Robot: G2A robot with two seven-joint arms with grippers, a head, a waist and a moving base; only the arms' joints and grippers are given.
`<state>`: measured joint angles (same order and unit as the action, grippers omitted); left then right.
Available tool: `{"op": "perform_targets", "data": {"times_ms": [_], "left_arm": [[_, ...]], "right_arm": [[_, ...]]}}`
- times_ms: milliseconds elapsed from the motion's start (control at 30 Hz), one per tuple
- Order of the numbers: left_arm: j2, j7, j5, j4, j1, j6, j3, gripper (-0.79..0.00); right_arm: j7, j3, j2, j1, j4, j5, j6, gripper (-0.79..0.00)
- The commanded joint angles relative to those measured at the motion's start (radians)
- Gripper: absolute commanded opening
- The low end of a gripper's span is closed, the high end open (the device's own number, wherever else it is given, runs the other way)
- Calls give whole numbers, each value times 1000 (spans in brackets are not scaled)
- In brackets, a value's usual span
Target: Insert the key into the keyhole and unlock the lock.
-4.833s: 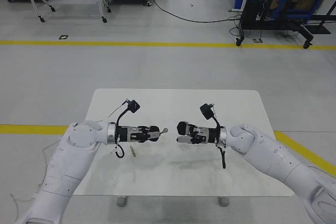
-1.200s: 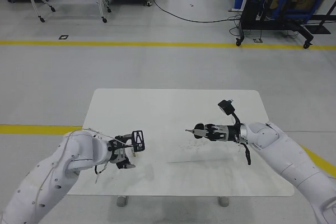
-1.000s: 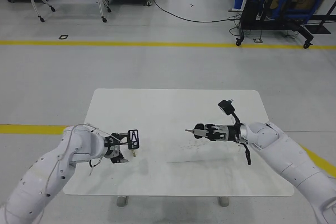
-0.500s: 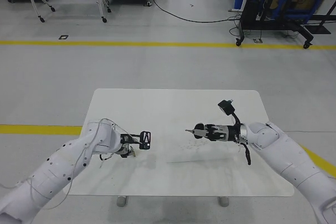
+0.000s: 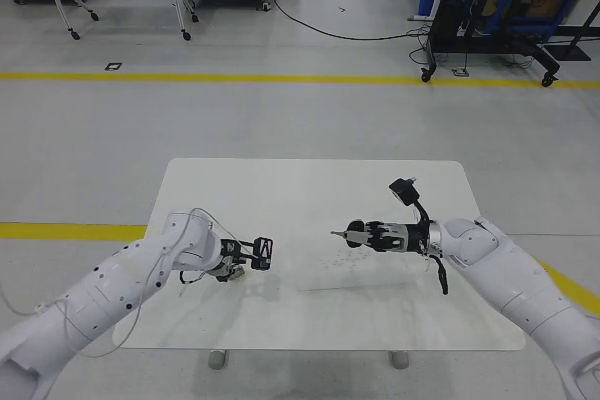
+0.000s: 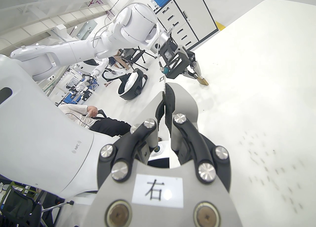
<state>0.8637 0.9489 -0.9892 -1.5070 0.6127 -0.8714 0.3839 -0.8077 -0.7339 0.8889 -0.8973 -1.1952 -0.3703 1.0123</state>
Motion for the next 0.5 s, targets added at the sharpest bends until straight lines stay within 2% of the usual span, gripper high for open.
{"op": "perform_targets", "data": {"times_ms": [0,233,300,367,467], "left_arm": [[-2,5,14,2,-12,5,-15,-674],[-4,13,47,0,-49,13,-81,-693],[-2,15,53,1,-60,15,-101,-720],[1,20,64,3,-70,21,-117,-785],[6,29,78,11,-85,29,-139,-785]], "right_arm": [[0,0,0,0,0,0,0,-785],[0,0,0,0,0,0,0,-785],[0,0,0,0,0,0,0,-785],[0,0,0,0,0,0,0,-785],[0,0,0,0,0,0,0,-785]]}}
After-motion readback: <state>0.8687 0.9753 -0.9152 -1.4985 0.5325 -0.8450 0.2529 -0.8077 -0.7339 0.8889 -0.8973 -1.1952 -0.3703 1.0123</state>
